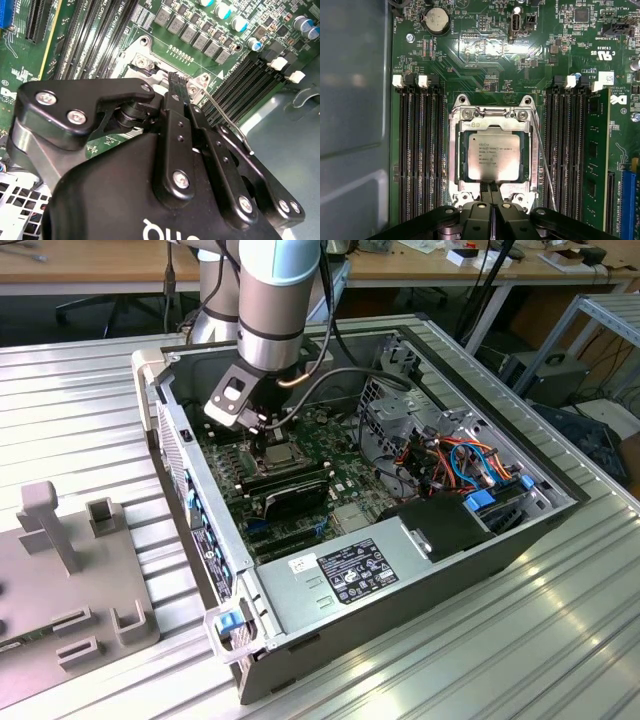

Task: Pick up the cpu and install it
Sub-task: 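Close the cpu cover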

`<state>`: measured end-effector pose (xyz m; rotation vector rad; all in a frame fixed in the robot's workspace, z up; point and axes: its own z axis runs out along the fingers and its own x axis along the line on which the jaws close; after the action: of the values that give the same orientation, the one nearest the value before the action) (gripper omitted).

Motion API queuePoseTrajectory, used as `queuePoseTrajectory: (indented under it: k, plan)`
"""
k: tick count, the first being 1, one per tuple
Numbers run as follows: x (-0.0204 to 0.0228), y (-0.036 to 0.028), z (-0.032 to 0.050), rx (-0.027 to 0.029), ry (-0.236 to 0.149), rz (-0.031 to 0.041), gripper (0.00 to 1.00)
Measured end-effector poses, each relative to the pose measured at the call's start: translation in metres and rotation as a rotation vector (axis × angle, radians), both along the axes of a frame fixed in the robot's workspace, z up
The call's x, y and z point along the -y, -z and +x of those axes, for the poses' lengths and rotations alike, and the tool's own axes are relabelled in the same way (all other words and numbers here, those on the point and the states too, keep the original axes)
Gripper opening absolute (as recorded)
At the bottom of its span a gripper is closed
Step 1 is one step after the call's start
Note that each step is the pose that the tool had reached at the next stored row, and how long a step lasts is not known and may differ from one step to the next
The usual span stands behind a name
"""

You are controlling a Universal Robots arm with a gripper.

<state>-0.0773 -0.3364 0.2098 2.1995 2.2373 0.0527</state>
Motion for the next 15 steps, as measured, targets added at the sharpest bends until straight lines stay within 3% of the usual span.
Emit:
queuePoseTrajectory:
  k: [15]
  plan:
    - [0.0001, 0.0037, 0.0, -0.0003, 0.0, -0.0005, 0.11]
